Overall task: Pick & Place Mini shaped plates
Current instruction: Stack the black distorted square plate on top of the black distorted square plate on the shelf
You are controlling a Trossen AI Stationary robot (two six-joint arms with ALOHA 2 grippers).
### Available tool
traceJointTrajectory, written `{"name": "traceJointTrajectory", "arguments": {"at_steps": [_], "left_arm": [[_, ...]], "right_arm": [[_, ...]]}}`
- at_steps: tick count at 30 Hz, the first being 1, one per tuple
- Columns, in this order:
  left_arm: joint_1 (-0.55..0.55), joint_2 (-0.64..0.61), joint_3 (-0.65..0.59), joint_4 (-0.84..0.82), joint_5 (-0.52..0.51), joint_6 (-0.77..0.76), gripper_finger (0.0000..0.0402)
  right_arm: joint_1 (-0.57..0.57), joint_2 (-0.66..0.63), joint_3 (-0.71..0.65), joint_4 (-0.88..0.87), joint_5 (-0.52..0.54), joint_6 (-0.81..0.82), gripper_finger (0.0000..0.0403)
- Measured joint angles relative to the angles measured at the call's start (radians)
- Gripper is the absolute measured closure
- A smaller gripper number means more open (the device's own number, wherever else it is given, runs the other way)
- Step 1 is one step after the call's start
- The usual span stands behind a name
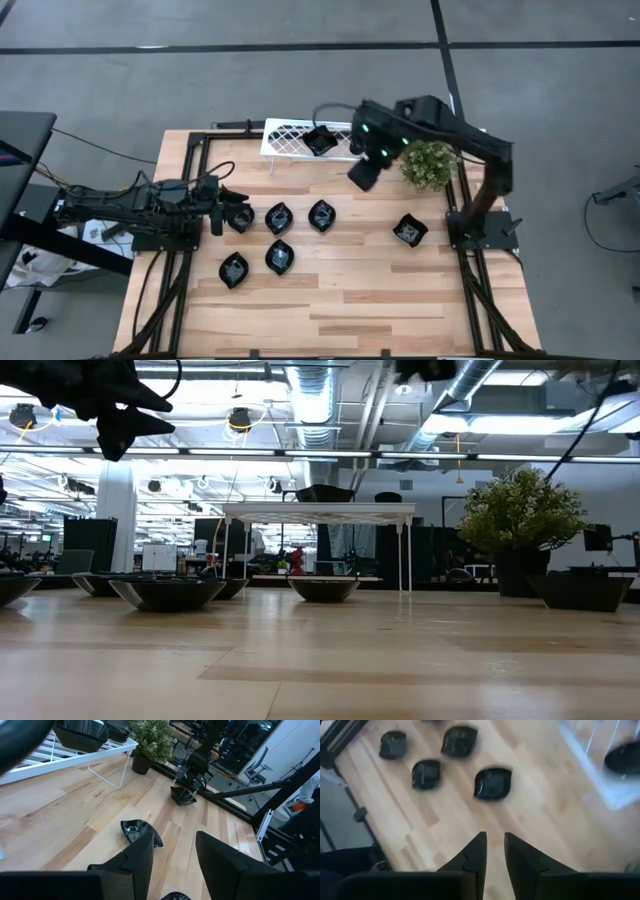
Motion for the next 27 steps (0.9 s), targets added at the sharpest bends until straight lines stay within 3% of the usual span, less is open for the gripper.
{"name": "traceJointTrajectory", "arguments": {"at_steps": [10,18,27], "left_arm": [[0.000,0.000,0.000,0.007,-0.001,0.007,0.0252],[0.000,0.000,0.000,0.015,-0.001,0.007,0.0252],[0.000,0.000,0.000,0.022,-0.001,-0.016,0.0252]], "right_arm": [[0.251,-0.293,-0.567,0.016,0.094,0.578,0.0340],[0.441,-0.474,-1.018,0.246,0.094,1.071,0.0340],[0.585,-0.619,-1.346,0.434,0.142,1.443,0.0340]]}}
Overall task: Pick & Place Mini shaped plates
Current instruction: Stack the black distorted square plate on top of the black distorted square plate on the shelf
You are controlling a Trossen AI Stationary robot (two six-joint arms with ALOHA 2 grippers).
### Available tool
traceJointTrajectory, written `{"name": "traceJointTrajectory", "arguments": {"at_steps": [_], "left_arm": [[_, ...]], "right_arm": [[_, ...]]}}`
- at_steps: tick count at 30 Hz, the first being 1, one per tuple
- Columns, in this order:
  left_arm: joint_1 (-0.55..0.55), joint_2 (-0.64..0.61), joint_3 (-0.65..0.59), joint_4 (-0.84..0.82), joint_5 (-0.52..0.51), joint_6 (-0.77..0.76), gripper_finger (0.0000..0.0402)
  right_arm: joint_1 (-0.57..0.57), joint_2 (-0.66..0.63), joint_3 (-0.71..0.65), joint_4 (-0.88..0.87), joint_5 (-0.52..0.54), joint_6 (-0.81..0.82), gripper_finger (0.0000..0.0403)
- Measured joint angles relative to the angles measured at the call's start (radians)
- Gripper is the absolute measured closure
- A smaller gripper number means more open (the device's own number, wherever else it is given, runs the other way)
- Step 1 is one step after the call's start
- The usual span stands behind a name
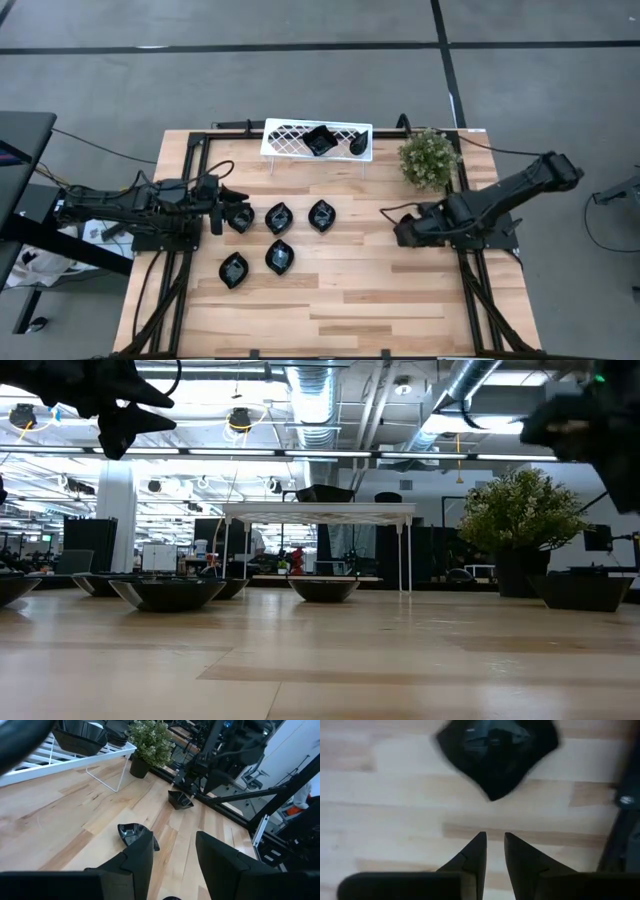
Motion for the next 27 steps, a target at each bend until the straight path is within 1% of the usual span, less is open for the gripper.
{"name": "traceJointTrajectory", "arguments": {"at_steps": [4,7,12,16,24,27], "left_arm": [[0.000,0.000,0.000,0.005,0.000,-0.002,0.0252],[0.000,0.000,0.000,0.008,0.000,-0.003,0.0252],[0.000,0.000,0.000,0.016,0.000,-0.003,0.0252],[0.000,0.000,0.000,0.022,0.000,-0.003,0.0252],[0.000,0.000,0.000,0.030,0.000,-0.003,0.0252],[0.000,0.000,0.000,0.034,0.000,-0.003,0.0252]], "right_arm": [[0.037,-0.035,-0.079,0.000,0.033,0.124,0.0340],[0.049,-0.050,-0.121,0.035,0.037,0.166,0.0340],[0.056,-0.054,-0.179,0.111,0.071,0.177,0.0340],[0.056,-0.053,-0.221,0.148,0.072,0.186,0.0340],[0.056,-0.053,-0.251,0.147,0.080,0.200,0.0340],[0.057,-0.053,-0.252,0.151,0.125,0.211,0.0340]]}}
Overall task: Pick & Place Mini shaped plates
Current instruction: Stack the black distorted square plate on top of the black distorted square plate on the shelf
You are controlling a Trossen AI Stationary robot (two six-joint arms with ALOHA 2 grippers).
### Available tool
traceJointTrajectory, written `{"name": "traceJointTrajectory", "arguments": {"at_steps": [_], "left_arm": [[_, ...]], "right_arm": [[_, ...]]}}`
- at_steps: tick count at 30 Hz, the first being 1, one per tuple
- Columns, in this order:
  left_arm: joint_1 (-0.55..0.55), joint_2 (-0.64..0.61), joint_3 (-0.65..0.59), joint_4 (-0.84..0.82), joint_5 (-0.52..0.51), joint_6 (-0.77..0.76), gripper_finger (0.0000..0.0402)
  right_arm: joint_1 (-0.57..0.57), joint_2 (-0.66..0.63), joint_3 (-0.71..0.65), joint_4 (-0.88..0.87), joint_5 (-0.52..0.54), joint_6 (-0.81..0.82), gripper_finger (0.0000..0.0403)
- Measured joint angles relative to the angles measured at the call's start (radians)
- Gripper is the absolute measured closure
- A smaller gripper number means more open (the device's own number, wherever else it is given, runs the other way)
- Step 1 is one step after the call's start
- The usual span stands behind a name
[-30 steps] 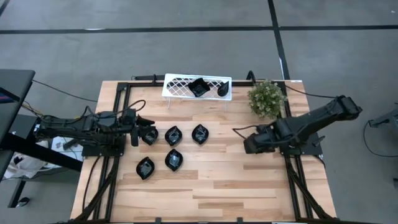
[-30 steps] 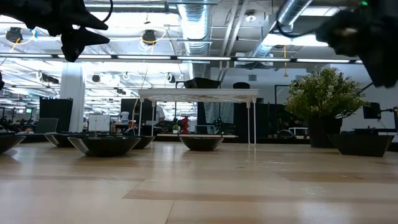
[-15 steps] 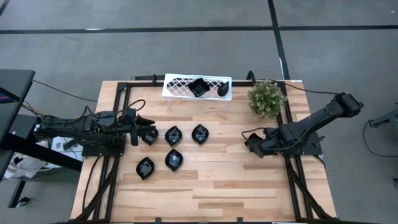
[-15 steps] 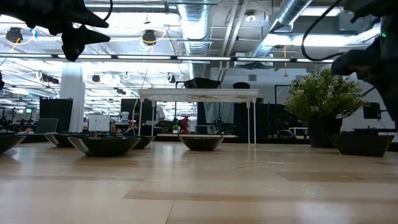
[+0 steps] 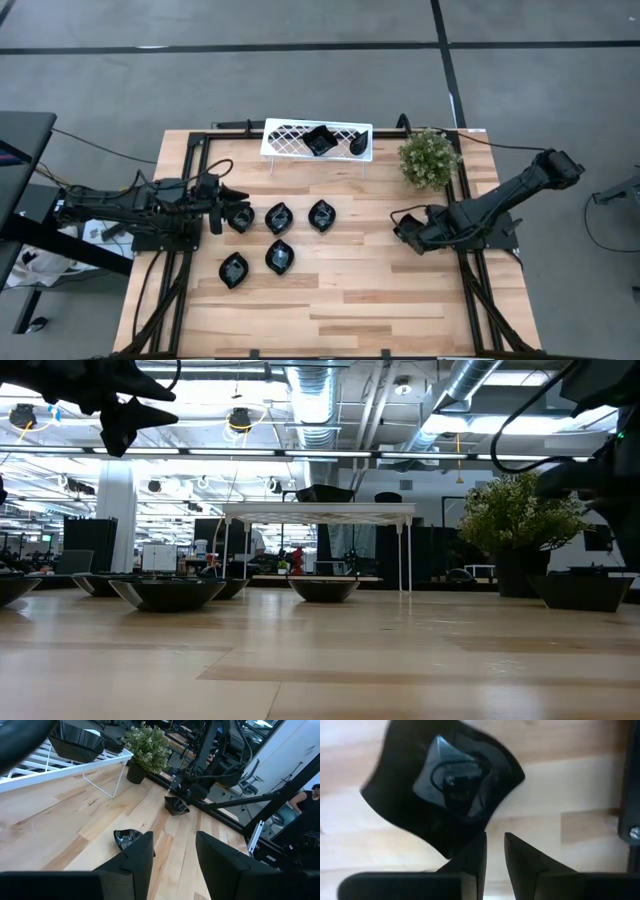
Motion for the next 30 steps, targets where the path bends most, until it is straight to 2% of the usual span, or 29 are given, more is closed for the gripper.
{"name": "traceJointTrajectory", "arguments": {"at_steps": [4,15,21,30], "left_arm": [[0.000,0.000,0.000,0.003,0.000,0.000,0.0252],[0.000,0.000,0.000,0.007,0.000,0.003,0.0252],[0.000,0.000,0.000,0.010,0.000,0.003,0.0252],[0.000,0.000,0.000,0.014,0.000,0.003,0.0252]], "right_arm": [[0.000,0.000,0.000,-0.003,0.054,0.031,0.0340],[0.000,0.000,-0.002,-0.001,0.052,0.058,0.0340],[0.000,0.001,-0.045,0.078,0.052,0.060,0.0337],[-0.001,0.001,-0.079,0.085,0.052,0.077,0.0275]]}}
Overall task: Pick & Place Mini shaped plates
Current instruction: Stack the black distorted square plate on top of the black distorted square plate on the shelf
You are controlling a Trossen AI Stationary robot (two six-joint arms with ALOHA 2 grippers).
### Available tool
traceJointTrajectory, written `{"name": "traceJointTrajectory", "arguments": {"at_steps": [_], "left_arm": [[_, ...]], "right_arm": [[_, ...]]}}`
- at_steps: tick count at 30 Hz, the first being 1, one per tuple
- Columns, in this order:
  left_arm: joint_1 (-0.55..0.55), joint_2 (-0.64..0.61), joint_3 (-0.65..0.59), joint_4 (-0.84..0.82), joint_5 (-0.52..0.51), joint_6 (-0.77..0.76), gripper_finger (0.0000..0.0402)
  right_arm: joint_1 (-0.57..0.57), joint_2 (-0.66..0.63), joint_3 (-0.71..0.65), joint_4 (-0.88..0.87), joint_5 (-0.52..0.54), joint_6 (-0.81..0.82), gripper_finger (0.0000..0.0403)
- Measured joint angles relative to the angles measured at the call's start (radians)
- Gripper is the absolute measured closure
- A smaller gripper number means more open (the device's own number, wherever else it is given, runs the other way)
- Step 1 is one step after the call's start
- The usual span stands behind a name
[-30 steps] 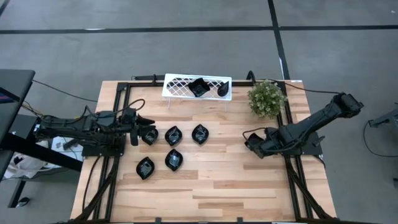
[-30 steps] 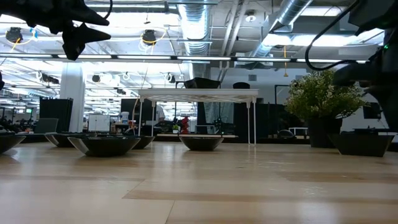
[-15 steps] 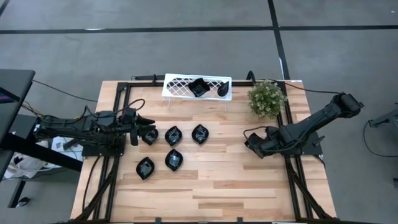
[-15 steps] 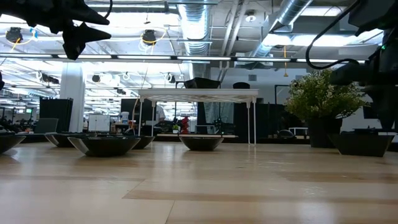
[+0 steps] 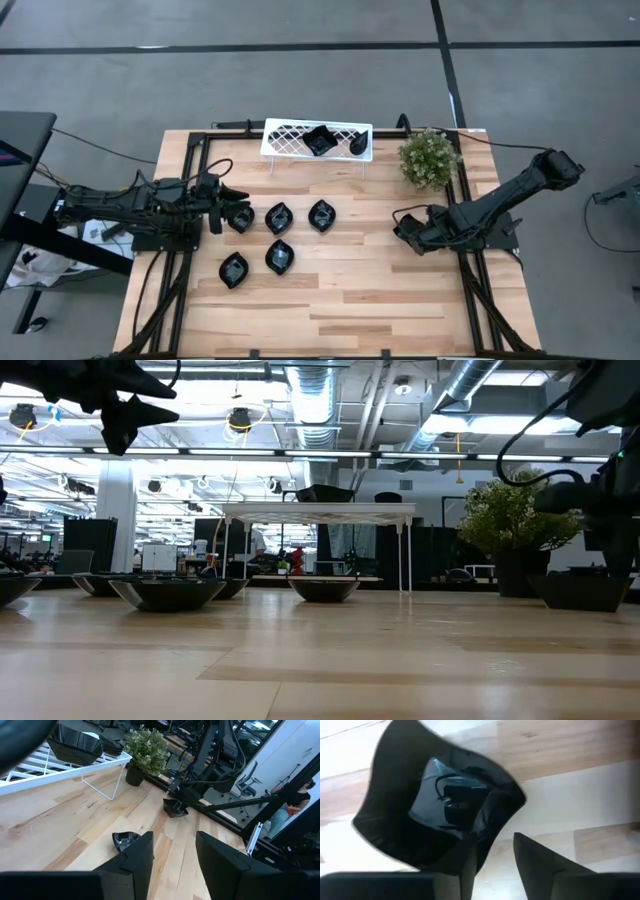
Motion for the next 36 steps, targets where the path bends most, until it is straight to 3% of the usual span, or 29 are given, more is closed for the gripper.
{"name": "traceJointTrajectory", "arguments": {"at_steps": [7,17,21,31,36], "left_arm": [[0.000,0.000,0.000,0.006,0.000,0.000,0.0252],[0.000,0.000,0.000,0.013,0.000,0.000,0.0252],[0.000,0.000,0.000,0.014,0.000,0.000,0.0252],[0.000,0.000,0.000,0.020,0.000,0.000,0.0252],[0.000,0.000,0.000,0.026,0.000,0.000,0.0252]], "right_arm": [[-0.010,0.000,-0.004,-0.019,0.034,0.000,0.0252],[-0.034,0.000,-0.016,-0.013,0.036,-0.010,0.0297],[-0.034,0.000,-0.049,0.072,0.044,-0.010,0.0302],[-0.036,0.000,-0.053,0.056,0.081,-0.004,0.0309],[-0.040,0.000,-0.053,0.053,0.080,-0.003,0.0341]]}}
